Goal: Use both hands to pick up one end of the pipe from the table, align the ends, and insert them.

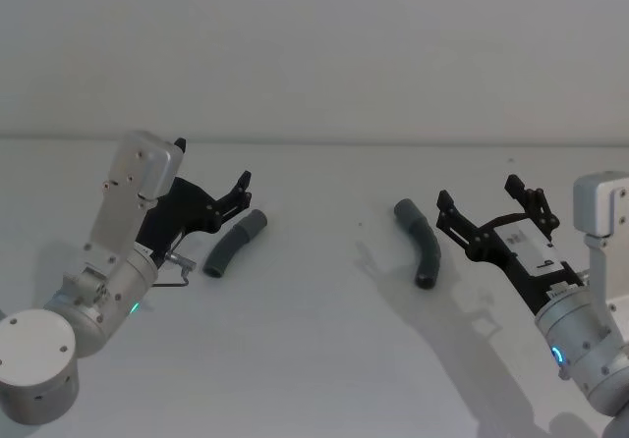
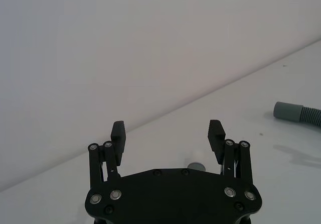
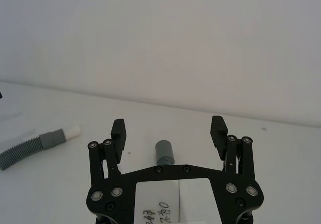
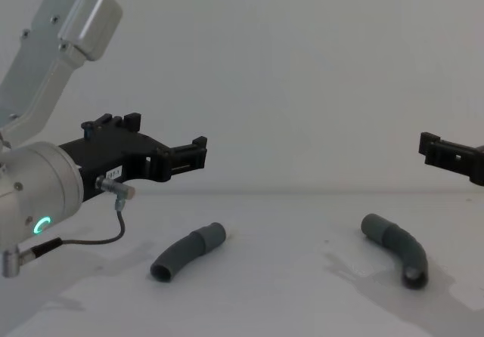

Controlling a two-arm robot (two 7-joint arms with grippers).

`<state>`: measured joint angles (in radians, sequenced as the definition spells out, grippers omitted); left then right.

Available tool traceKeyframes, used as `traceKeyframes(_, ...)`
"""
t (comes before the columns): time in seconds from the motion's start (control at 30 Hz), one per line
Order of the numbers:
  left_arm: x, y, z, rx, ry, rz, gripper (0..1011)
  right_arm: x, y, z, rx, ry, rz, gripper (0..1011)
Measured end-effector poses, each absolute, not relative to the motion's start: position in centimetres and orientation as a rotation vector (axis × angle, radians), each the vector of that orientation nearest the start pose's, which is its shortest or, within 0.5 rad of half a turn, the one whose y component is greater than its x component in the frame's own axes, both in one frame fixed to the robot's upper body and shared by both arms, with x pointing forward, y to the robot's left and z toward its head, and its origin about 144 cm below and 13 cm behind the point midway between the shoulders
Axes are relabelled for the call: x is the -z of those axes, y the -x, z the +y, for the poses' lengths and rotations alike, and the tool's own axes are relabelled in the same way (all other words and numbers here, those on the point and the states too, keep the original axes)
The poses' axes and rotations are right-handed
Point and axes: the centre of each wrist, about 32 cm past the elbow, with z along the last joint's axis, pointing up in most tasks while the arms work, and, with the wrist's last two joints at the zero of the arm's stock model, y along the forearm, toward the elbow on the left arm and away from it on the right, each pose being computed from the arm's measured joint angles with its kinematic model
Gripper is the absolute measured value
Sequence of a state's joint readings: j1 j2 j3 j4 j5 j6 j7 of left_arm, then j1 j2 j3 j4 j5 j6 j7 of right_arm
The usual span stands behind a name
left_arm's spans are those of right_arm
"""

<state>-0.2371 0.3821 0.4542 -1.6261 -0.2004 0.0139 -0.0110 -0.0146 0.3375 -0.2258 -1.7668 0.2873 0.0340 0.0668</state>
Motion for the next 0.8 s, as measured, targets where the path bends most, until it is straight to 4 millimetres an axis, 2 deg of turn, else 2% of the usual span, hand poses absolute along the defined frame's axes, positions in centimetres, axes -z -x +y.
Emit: traceKeyframes(0.8, -120.44, -49.20, 19.84, -1.124, -0.061, -0.268, 1000, -118.87, -44.33, -23.71, 1.229, -0.026, -0.075, 1000)
